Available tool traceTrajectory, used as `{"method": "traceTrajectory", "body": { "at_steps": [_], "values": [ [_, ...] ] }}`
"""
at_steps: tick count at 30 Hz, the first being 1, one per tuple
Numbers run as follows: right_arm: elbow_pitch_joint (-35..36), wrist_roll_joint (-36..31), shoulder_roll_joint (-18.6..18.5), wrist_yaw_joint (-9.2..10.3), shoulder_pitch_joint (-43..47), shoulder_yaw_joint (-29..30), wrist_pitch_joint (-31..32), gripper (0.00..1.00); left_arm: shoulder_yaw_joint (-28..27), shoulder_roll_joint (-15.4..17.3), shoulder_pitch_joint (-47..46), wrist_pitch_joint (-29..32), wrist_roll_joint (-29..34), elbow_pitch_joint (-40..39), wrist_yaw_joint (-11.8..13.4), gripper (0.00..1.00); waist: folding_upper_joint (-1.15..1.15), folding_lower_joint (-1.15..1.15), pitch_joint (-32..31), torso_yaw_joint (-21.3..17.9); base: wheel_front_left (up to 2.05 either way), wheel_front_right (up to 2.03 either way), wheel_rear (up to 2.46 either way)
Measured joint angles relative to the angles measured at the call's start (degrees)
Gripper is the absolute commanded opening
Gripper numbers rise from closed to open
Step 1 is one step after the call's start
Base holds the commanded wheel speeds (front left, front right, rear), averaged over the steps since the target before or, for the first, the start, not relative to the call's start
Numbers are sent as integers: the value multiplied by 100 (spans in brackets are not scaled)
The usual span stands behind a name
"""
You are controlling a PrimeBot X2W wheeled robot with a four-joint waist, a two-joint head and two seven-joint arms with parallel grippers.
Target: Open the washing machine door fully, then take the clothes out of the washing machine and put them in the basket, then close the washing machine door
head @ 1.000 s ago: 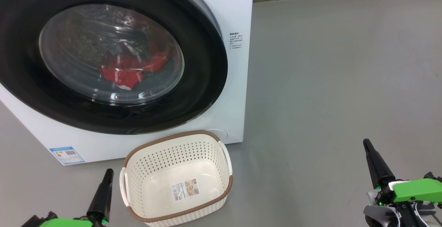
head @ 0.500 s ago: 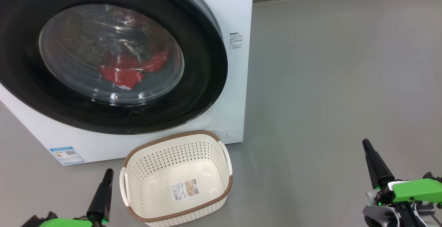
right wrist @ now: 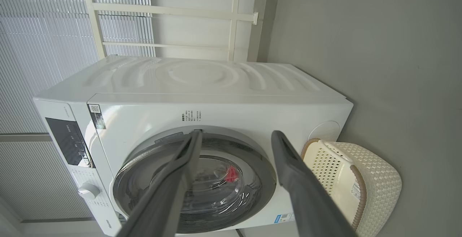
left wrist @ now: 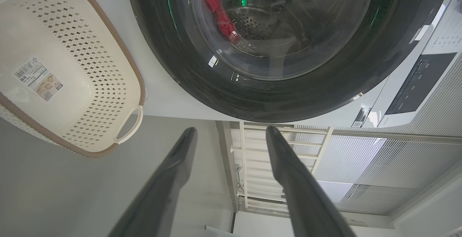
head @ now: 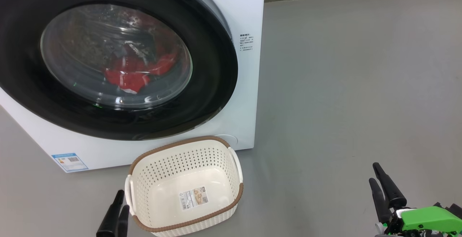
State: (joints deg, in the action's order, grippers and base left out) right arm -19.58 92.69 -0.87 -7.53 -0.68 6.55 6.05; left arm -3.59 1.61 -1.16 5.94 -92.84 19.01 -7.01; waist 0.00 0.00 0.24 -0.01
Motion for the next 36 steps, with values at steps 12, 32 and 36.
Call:
{"method": "traceTrajectory", "body": {
  "at_steps": [12,32,36],
  "values": [
    [58,-147,-41,0,8,-196,-209,100,152,-14,-4,-203,129,-4,0,100,0,1,-35,-11,0,0,0],
    [105,-1316,-74,0,-95,-380,-547,100,259,3,-110,-532,1151,-63,0,100,0,1,-66,-31,0,0,0],
    [116,-1627,-82,0,-133,-414,-612,100,230,2,-141,-606,1497,-111,0,100,0,1,-74,-34,0,0,0]
  ]
}}
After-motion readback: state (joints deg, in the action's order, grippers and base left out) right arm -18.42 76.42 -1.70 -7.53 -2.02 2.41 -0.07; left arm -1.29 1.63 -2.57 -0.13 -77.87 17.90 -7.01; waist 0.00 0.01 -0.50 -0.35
